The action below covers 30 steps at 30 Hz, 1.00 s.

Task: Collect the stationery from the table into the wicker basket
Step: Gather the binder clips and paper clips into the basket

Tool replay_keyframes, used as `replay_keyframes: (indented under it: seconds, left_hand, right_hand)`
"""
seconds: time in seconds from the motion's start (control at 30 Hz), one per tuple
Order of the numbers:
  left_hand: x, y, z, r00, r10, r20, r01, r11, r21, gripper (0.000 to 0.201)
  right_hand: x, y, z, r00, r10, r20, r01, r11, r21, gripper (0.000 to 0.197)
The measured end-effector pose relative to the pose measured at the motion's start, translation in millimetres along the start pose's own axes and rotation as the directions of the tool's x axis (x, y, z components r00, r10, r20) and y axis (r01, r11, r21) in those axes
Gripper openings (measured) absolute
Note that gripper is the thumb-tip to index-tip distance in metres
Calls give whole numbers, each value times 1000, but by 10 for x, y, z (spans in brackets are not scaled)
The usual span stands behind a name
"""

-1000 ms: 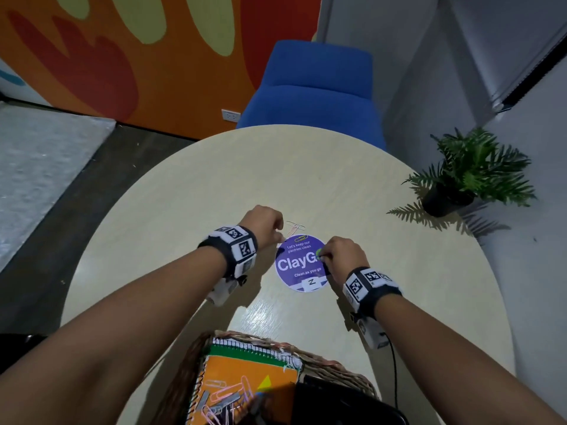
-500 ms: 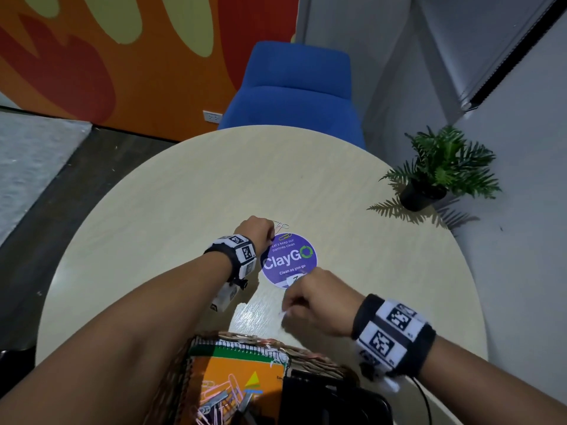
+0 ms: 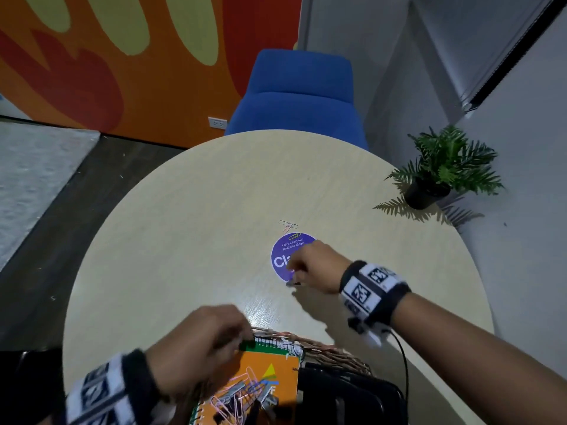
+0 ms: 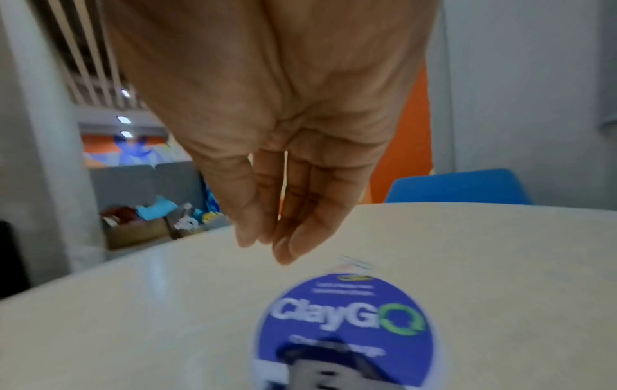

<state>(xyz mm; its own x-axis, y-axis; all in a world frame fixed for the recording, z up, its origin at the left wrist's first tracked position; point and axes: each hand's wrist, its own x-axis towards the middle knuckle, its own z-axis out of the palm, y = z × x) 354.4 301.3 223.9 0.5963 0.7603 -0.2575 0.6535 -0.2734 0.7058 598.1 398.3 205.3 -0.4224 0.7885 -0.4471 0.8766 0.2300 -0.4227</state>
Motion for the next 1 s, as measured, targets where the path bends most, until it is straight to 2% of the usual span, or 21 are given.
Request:
replay_keyframes:
  seconds: [0.1, 0.17, 0.2, 0.23, 0.3, 0.37, 0.43, 0.53, 0.63, 0.7, 0.73, 0.8, 0.83, 0.87, 0.9, 1.0]
  left_hand:
    - [-188, 3, 214, 989, -1, 146, -7, 999, 51, 10]
    - [-204, 14, 314, 963, 5, 268, -8, 1000, 10, 17]
    - [-179, 38, 291, 940, 7, 341, -33, 997, 70, 21]
    - [-137, 58, 207, 940, 6, 340, -44, 994, 103, 19]
    - [12, 95, -79, 983, -36, 178, 24, 997, 70, 19]
    - [211, 99, -376, 997, -34, 67, 30, 998, 56, 19]
    - [634, 12, -511, 995, -74, -67, 77, 996, 55, 23]
    - [1345, -203, -551, 973, -138, -185, 160, 981, 113, 8]
    - [1970, -407, -443, 941, -272, -203, 305, 941, 150, 6]
    - [2261, -469, -308, 922, -349, -168, 375, 913, 159, 5]
    - [2366, -486, -239, 911, -380, -161, 404, 900, 163, 7]
    - [2510, -498, -105, 885, -433, -173, 459, 873, 165, 14]
    - [2559, -507, -49, 872, -454, -182, 481, 862, 158, 17]
    - [2593, -518, -3, 863, -467, -190, 496, 856, 148, 20]
    - [2616, -541, 32, 857, -478, -196, 507, 850, 145, 22]
    - [2637, -602, 69, 835, -505, -220, 537, 834, 123, 25]
  right_hand:
    - [378, 312, -14, 986, 144, -81, -149, 987, -59, 24]
    - [557, 439, 12, 971, 205, -124, -210, 977, -30, 32]
    - [626, 478, 31, 964, 226, -143, -230, 973, -6, 35]
    - [684, 502, 56, 956, 243, -161, -244, 970, 17, 36]
    - [772, 542, 129, 943, 272, -190, -265, 962, 62, 36]
    - [839, 563, 206, 934, 286, -213, -278, 958, 67, 33]
    - [881, 575, 264, 927, 290, -239, -280, 957, 74, 26]
    - [903, 583, 324, 917, 322, -234, -309, 947, 92, 18]
    - [871, 591, 370, 933, 353, -77, -348, 935, 64, 14]
    - [775, 574, 353, 947, 322, 21, -321, 946, -40, 10]
    - [704, 560, 340, 950, 307, 52, -302, 948, -97, 16]
    - [515, 490, 290, 965, 253, 72, -241, 960, -143, 18]
    - [403, 427, 257, 975, 210, 67, -201, 972, -122, 9]
    - [287, 357, 230, 984, 162, 70, -157, 985, -73, 8]
    - [161, 263, 200, 991, 102, 85, -101, 995, -17, 14]
    - [-231, -86, 107, 980, -101, 171, 84, 991, 108, 13]
